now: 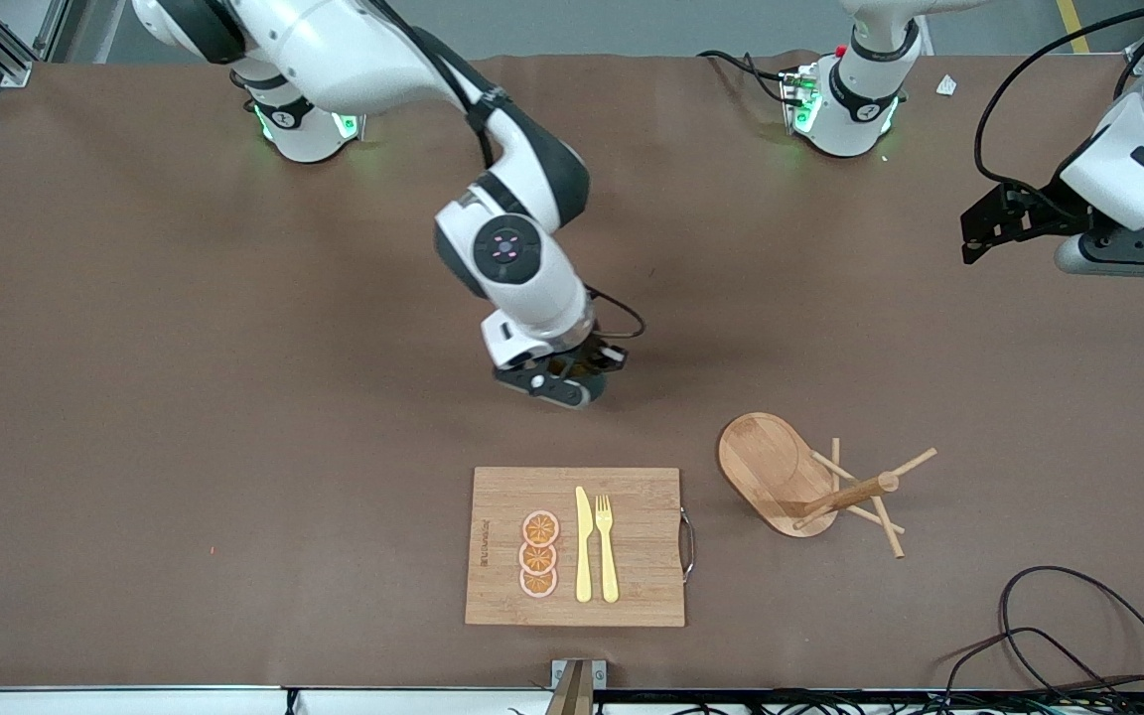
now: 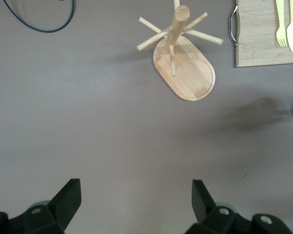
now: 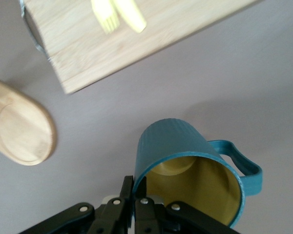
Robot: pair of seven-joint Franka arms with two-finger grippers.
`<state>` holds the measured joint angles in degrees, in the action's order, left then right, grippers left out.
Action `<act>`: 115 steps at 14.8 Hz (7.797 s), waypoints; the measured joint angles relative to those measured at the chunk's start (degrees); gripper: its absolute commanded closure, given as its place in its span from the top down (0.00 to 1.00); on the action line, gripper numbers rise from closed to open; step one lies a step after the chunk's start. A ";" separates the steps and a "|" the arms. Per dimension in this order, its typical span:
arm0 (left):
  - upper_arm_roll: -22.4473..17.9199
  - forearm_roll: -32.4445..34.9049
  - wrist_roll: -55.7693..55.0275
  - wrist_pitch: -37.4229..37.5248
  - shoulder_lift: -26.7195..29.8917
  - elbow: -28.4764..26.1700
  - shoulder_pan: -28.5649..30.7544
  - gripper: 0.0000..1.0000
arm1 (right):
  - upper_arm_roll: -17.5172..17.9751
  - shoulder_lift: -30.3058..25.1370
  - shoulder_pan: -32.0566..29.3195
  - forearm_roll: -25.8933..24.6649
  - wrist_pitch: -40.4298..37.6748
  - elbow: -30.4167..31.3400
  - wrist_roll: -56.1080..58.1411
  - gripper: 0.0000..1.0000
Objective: Pass cup and hang on rack
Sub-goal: 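Reach the right gripper to the teal mug and grasp its rim, then carry the teal mug toward the table middle with the right gripper, then grasp the mug handle with the left gripper while the right gripper withdraws, then lift the teal mug by its handle toward the wooden rack, then lower the mug handle onto a rack peg with the left gripper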
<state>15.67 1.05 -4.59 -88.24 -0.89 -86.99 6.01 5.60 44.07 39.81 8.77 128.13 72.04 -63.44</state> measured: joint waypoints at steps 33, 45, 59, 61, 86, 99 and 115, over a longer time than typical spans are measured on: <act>0.45 15.82 -69.64 -17.87 -23.97 2.55 -34.01 0.98 | -5.30 -11.27 -31.06 -10.05 -19.87 -4.97 38.76 1.00; -0.32 43.40 -121.82 -18.16 -43.84 2.61 -49.47 0.78 | -5.14 -39.89 -39.35 -10.07 -21.10 22.05 55.28 1.00; -2.46 46.07 -127.00 -14.44 -47.42 2.95 -49.32 0.48 | -6.04 -47.05 -41.09 -8.09 -30.71 21.25 62.03 1.00; -2.58 46.14 -127.00 -14.42 -47.42 3.02 -49.20 0.42 | -6.07 -47.00 -41.13 -8.09 -30.97 20.11 62.05 1.00; -1.87 -16.28 -72.96 -18.63 -29.09 15.62 -19.79 0.01 | -6.04 -46.64 -41.98 -8.09 -31.15 18.69 62.78 1.00; -1.87 -46.68 -57.16 -17.43 -32.99 13.24 -5.55 0.01 | -6.06 -46.63 -41.99 -8.09 -31.15 18.33 62.80 1.00; -1.89 -48.48 -56.82 -12.63 -37.09 13.09 1.37 0.01 | -6.01 -45.29 -43.72 -8.03 -33.94 15.81 62.94 1.00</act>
<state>13.78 -47.43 -61.40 -100.87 -37.98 -73.90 7.38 -0.41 -1.22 -3.91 0.73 94.19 87.85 -0.50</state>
